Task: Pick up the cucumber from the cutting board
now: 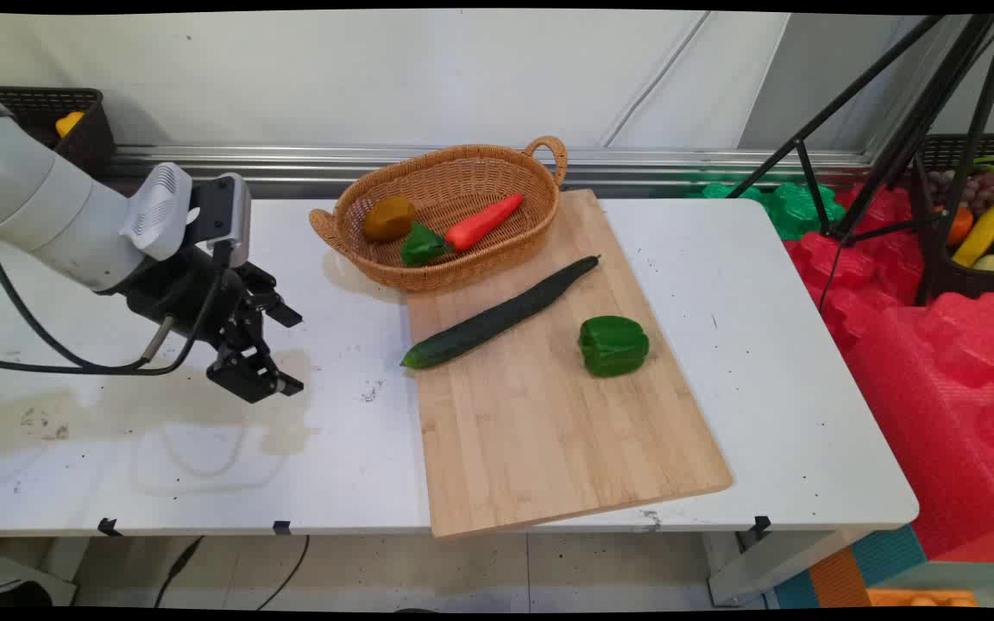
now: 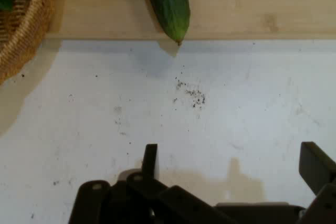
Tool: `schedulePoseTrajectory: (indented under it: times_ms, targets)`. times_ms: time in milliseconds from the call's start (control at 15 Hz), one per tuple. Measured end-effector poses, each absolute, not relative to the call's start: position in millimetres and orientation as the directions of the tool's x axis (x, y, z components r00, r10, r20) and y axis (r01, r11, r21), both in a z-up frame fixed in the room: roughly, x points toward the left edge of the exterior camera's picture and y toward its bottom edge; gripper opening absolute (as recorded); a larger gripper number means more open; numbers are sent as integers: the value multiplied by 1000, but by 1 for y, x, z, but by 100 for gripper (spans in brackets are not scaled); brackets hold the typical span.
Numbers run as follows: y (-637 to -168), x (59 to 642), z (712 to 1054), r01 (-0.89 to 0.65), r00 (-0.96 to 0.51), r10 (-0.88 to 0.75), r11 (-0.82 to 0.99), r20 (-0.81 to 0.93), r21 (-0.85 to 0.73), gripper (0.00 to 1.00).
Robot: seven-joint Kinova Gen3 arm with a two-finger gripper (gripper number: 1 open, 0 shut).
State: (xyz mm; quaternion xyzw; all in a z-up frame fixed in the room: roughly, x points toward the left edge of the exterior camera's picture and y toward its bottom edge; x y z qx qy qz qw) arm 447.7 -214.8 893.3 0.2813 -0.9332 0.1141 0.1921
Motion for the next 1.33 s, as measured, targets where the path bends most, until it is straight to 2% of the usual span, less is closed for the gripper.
schedulePoseTrajectory:
  times_ms: [667,1333]
  targets:
    - [-267,396,890,-623,-692,-478,774,540,-114,100]
    - [-338,336,834,-668,-649,-515,738,559,-95,100]
